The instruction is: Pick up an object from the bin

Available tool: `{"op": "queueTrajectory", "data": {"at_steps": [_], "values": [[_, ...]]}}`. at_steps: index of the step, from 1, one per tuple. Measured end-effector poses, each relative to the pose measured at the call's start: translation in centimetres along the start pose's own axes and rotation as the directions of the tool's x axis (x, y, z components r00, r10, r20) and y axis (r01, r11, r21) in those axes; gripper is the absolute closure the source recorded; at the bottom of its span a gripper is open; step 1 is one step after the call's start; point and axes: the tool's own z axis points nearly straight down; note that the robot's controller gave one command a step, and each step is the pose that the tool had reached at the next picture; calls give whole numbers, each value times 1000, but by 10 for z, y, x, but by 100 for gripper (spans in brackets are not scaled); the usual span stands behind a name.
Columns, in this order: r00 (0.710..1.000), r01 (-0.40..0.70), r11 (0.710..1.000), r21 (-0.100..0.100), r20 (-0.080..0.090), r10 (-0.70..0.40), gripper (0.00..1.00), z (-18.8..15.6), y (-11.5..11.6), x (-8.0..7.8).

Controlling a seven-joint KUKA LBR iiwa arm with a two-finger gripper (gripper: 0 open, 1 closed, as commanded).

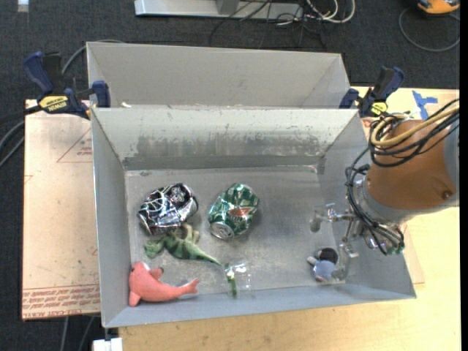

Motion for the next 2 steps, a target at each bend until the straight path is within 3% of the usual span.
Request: {"op": "queueTrajectory", "data": {"at_steps": [1,2], "values": [[990,141,990,1,3,-141,0,4,-1,14],[998,64,998,0,4,-64,100,52,-12,18]]}}
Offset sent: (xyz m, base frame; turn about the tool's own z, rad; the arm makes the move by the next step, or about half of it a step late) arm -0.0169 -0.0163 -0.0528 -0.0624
